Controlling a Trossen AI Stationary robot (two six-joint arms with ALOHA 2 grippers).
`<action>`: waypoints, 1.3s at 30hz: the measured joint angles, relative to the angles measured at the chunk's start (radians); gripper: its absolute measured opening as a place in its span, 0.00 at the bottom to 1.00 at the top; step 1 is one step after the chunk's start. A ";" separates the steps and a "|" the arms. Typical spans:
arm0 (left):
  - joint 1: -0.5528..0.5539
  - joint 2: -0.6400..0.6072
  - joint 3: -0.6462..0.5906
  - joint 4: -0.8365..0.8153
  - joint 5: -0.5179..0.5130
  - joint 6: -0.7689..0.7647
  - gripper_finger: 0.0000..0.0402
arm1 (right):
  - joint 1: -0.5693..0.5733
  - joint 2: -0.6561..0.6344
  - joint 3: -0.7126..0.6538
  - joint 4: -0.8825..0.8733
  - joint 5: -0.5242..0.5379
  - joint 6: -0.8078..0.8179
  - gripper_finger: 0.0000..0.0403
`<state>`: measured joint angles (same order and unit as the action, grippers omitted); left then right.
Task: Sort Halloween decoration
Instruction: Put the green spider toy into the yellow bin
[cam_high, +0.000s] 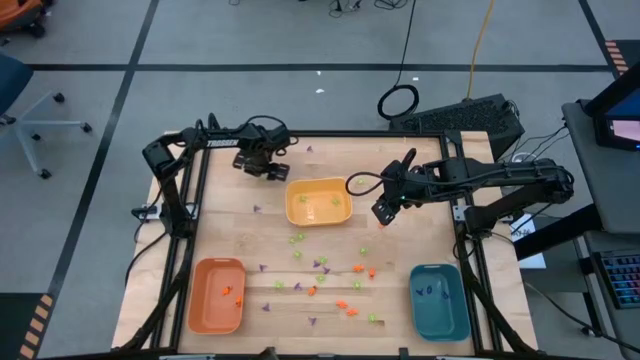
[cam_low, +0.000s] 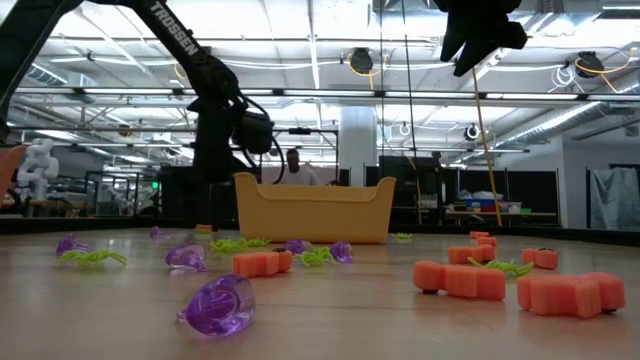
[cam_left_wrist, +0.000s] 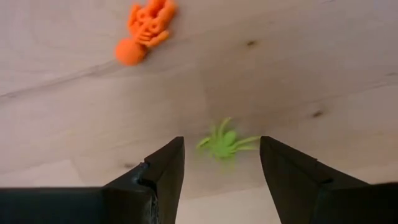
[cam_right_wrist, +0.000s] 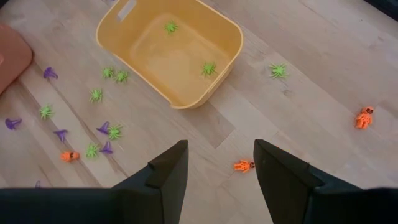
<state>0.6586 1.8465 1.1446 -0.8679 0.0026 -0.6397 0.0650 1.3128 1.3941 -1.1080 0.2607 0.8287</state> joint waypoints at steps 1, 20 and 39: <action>0.000 0.000 0.000 0.007 0.005 0.002 0.50 | 0.000 0.000 0.000 0.000 0.000 -0.002 0.42; -0.044 0.000 0.000 0.006 -0.027 0.053 0.50 | 0.000 0.000 0.000 0.000 0.001 -0.004 0.42; -0.046 0.000 0.000 0.022 -0.021 0.101 0.34 | 0.000 0.000 0.000 0.001 0.000 0.004 0.42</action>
<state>0.6128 1.8462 1.1446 -0.8455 -0.0188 -0.5386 0.0647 1.3128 1.3941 -1.1072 0.2607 0.8330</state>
